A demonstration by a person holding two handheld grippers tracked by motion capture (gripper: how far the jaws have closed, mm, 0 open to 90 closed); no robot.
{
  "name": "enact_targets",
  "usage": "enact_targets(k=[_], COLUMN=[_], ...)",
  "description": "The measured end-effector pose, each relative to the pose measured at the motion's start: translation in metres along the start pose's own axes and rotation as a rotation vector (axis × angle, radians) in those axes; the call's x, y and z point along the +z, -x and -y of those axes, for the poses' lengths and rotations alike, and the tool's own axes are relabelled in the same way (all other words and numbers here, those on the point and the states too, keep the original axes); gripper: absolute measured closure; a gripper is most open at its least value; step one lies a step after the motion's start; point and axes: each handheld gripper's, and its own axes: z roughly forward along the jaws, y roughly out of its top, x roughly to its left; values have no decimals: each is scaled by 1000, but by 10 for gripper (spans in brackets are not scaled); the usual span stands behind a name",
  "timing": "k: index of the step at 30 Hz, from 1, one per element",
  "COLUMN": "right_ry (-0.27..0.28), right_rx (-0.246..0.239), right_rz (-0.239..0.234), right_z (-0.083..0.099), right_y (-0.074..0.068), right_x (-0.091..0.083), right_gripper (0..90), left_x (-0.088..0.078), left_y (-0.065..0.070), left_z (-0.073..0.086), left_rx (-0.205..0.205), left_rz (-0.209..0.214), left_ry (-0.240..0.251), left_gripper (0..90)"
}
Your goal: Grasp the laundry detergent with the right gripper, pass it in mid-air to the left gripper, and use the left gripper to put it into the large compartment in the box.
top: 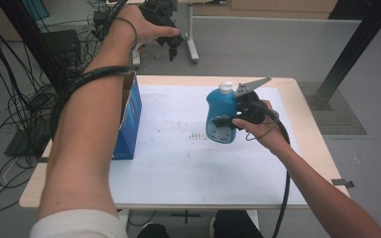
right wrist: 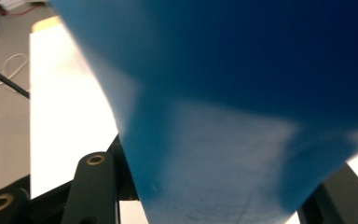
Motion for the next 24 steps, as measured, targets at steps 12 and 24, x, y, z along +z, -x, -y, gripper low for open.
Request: enact_targets(k=[12, 24], right_ry=[-6, -1], right_rx=[-69, -176], right_rz=[-150, -276], right_z=[-73, -118], right_y=[9, 4], right_x=[35, 69], right_gripper=[441, 440], left_x=[-36, -55], left_y=[6, 15], left_z=[24, 44], left_rx=[264, 459], left_rz=[8, 24], left_ry=[0, 4], left_gripper=[66, 61])
